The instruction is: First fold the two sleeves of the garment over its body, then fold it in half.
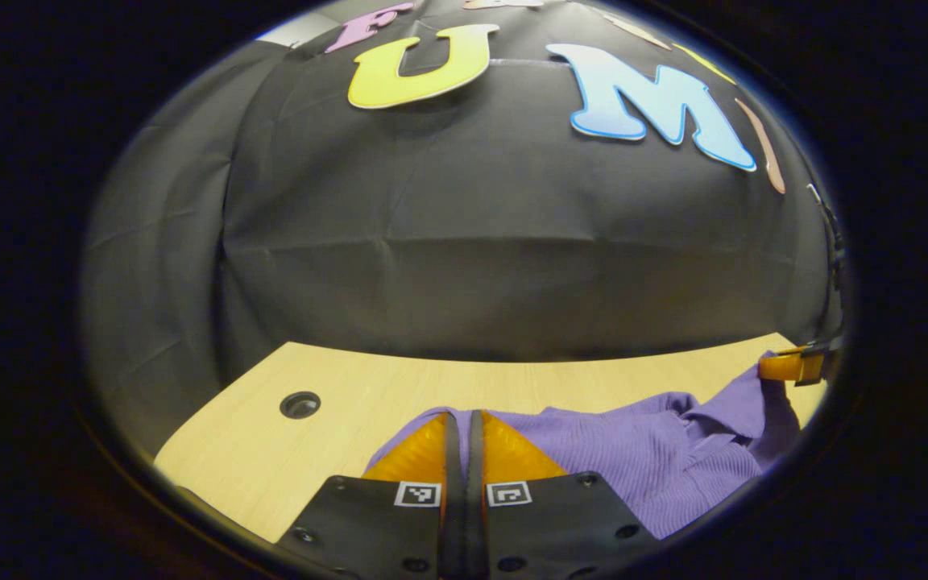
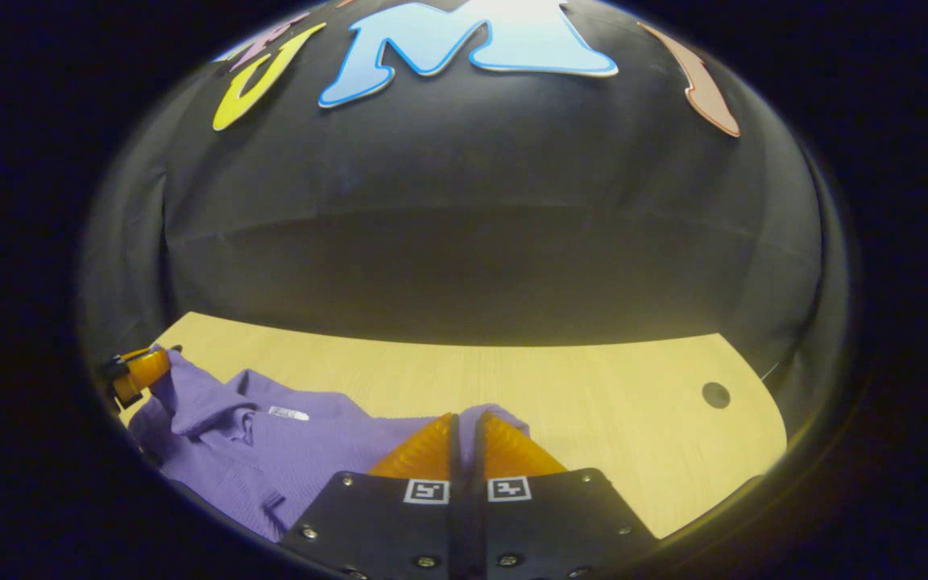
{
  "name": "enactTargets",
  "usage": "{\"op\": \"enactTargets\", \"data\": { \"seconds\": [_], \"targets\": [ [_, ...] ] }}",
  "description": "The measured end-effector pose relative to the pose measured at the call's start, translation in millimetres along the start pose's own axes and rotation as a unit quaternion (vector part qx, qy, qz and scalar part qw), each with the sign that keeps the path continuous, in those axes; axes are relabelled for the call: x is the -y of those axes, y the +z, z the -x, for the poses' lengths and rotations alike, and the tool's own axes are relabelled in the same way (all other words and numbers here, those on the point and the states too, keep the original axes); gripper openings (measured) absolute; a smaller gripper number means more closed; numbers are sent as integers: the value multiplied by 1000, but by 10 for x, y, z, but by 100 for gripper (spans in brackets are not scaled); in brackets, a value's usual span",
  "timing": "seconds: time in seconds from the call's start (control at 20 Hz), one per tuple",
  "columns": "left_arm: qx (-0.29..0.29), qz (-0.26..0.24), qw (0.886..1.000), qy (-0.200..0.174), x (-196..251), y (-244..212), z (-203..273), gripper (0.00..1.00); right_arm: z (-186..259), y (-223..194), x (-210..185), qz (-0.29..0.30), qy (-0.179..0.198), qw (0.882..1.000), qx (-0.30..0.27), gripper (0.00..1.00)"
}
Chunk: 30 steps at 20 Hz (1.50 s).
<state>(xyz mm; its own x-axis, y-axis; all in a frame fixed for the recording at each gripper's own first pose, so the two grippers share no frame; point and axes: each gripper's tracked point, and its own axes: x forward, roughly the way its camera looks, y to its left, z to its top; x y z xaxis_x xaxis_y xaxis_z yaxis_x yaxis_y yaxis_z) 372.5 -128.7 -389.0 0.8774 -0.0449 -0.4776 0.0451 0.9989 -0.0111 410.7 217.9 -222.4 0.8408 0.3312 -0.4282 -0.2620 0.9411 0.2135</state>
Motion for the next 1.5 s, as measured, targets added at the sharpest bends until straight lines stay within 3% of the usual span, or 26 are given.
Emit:
{"op": "enactTargets", "data": {
  "seconds": [0.1,0.2,0.25,0.3,0.35,0.4,0.5,0.55,0.65,1.05,1.5],
  "targets": [
    [-8,-9,1000,-10,54,-42,-19,9,-29,-54,4,9,-4,1000,-8,3],
    [-10,-14,1000,-15,103,-21,6,22,32,-23,13,27,-12,1000,-5,8],
    [-10,-13,1000,-18,100,13,28,23,76,11,-3,33,-14,999,-2,12],
    [-7,-9,1000,-20,80,59,62,43,121,36,-6,39,-19,999,-1,12],
    [-3,-3,1000,-24,83,112,95,49,170,67,-11,44,-24,999,1,21],
    [3,1,1000,-25,77,164,133,63,224,107,-13,51,-29,998,4,27],
    [15,9,1000,-24,15,278,234,91,371,218,-15,60,-42,997,17,67],
    [21,11,999,-25,-15,345,301,88,460,285,-11,63,-50,996,27,87],
    [35,17,999,-25,-68,490,460,91,651,436,-51,66,-57,995,48,94],
    [98,20,994,-43,-135,1213,1304,92,1644,1086,-381,71,-62,987,130,94],
    [137,11,989,-57,-268,1675,2347,92,2841,1363,-693,63,-71,975,203,93]
  ]
}}
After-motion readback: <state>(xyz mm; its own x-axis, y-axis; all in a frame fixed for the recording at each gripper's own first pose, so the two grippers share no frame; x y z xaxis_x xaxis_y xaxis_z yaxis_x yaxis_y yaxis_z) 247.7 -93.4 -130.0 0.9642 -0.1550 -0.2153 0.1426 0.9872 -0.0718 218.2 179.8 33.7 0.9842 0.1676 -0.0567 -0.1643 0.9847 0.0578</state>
